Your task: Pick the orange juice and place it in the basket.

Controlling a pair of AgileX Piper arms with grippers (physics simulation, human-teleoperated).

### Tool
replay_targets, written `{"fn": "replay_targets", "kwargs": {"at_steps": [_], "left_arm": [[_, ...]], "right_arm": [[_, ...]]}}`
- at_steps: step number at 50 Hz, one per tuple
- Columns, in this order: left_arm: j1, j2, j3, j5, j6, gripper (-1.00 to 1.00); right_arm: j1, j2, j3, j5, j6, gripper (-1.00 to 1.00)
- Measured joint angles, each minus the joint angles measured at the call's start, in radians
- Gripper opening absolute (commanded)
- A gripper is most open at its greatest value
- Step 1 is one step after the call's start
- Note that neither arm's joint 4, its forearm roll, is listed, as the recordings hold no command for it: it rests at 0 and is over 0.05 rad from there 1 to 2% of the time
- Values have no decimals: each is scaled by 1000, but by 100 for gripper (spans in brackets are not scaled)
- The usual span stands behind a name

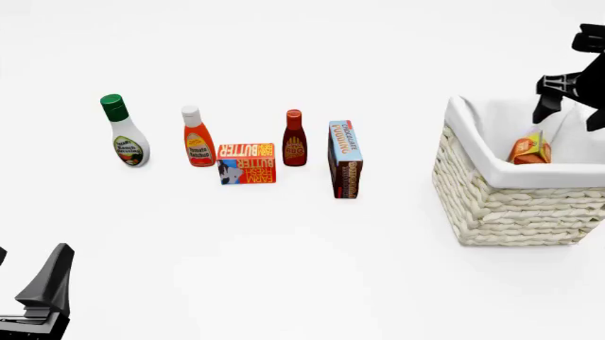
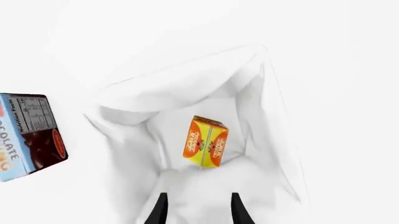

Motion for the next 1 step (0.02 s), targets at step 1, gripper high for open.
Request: {"fn": "replay_targets", "kwargs": {"at_steps": [1], "left_arm": [[0,0,0,0,0,100]], "right_arm": [[1,-7,4,0,-1,100]]}}
